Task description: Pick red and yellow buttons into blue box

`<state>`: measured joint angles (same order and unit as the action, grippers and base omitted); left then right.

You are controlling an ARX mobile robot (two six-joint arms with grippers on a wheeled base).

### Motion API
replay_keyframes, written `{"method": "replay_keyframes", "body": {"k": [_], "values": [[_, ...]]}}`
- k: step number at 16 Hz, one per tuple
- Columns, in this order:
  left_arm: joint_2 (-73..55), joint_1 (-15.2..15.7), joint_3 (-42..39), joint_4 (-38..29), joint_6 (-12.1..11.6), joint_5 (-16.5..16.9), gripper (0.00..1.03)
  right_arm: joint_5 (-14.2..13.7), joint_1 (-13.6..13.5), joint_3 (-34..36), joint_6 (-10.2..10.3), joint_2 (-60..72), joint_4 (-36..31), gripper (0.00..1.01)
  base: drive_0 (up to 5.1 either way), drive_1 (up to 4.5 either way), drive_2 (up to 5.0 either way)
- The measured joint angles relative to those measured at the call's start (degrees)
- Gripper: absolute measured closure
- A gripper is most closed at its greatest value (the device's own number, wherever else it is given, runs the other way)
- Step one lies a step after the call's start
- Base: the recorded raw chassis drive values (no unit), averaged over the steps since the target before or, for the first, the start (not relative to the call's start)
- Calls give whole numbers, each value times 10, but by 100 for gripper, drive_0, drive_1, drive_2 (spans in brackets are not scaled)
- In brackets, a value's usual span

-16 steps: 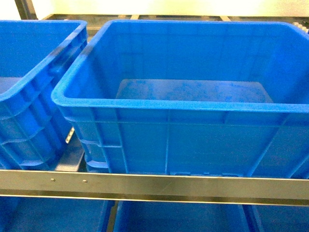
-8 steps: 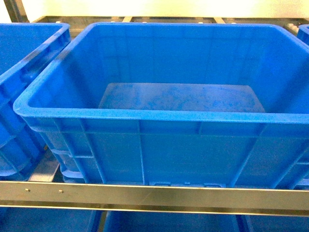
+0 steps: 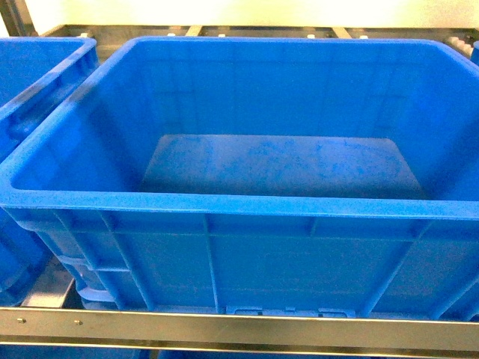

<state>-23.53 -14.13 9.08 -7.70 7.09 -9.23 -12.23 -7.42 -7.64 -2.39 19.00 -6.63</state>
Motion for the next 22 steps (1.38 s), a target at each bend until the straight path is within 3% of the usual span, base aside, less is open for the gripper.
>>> {"method": "replay_keyframes", "body": {"k": [5, 8, 10, 12, 15, 17, 19, 21, 22], "values": [[0, 0, 0, 0, 0, 0, 71, 24, 3, -15, -2, 51, -33, 73, 497, -244, -244], [0, 0, 0, 0, 0, 0, 71, 43, 2, -87, -2, 135, -71, 73, 497, -244, -244], [0, 0, 0, 0, 0, 0, 71, 56, -18, -167, -2, 221, -95, 73, 497, -244, -244], [0, 0, 0, 0, 0, 0, 71, 77, -66, -246, -19, 332, -99, 73, 0, 0, 0], [0, 0, 0, 0, 0, 0, 71, 99, -97, -329, -25, 439, -57, 73, 0, 0, 0], [0, 0, 0, 0, 0, 0, 71, 110, -121, -365, -35, 499, -37, 73, 0, 0, 0], [0, 0, 0, 0, 0, 0, 71, 148, -142, -407, -54, 579, 20, 73, 0, 0, 0], [0, 0, 0, 0, 0, 0, 71, 150, -152, -423, -76, 632, 34, 73, 0, 0, 0], [0, 0, 0, 0, 0, 0, 71, 153, -153, -436, -77, 655, 46, 73, 0, 0, 0]]}}
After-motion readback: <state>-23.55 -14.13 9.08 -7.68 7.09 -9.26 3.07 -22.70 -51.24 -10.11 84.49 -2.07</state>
